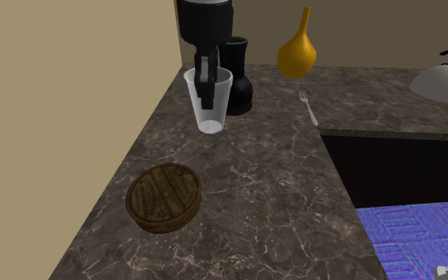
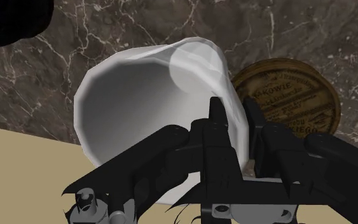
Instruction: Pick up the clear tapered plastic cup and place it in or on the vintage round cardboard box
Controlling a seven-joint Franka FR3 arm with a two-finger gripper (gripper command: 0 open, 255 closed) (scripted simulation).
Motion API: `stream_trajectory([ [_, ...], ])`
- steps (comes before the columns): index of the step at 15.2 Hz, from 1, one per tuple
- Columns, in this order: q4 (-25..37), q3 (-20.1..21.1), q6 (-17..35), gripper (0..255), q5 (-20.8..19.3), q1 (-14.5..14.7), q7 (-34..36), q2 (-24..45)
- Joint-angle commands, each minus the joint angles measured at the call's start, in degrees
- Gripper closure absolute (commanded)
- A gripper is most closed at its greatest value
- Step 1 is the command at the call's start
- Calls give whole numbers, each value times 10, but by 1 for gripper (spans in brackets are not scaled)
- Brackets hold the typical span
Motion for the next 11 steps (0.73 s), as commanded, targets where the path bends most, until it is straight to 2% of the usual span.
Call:
stream_trajectory([
  [1, 25, 12, -13, 255, 4, 12, 22, 16],
  [11, 193, 55, -90, 255, 26, 59, 105, 119],
])
